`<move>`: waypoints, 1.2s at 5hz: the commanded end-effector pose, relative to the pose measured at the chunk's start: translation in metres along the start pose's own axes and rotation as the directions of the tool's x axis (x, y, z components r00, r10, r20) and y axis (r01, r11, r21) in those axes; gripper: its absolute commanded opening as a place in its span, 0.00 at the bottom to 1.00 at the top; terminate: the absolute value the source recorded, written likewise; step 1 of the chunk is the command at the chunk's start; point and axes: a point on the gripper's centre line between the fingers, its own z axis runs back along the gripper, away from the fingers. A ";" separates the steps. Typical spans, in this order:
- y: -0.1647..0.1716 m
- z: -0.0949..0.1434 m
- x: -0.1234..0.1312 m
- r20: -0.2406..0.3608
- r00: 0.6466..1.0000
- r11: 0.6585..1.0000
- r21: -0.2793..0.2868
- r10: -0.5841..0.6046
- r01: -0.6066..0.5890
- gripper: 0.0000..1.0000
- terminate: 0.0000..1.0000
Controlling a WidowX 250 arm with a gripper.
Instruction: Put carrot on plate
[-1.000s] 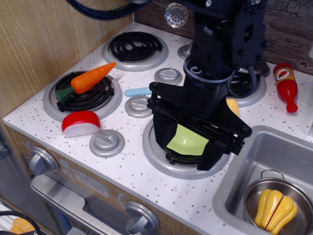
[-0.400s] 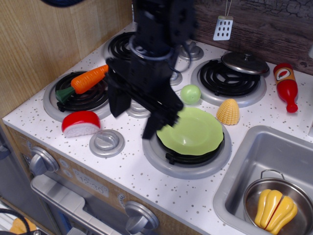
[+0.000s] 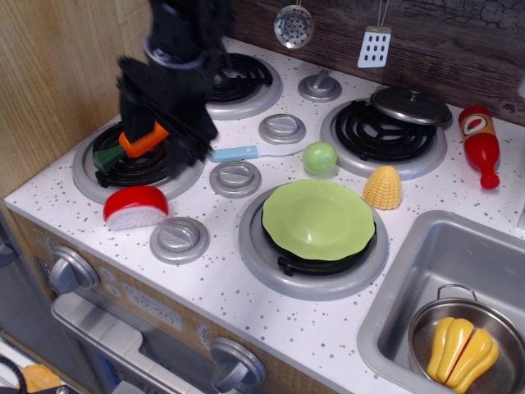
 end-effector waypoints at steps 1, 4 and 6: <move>0.040 -0.015 0.026 0.083 0.996 0.998 0.036 -0.045 0.043 1.00 0.00; 0.060 -0.043 0.037 0.135 0.986 0.995 -0.014 -0.099 0.102 1.00 0.00; 0.059 -0.056 0.039 0.150 0.985 0.992 -0.070 -0.090 0.101 1.00 0.00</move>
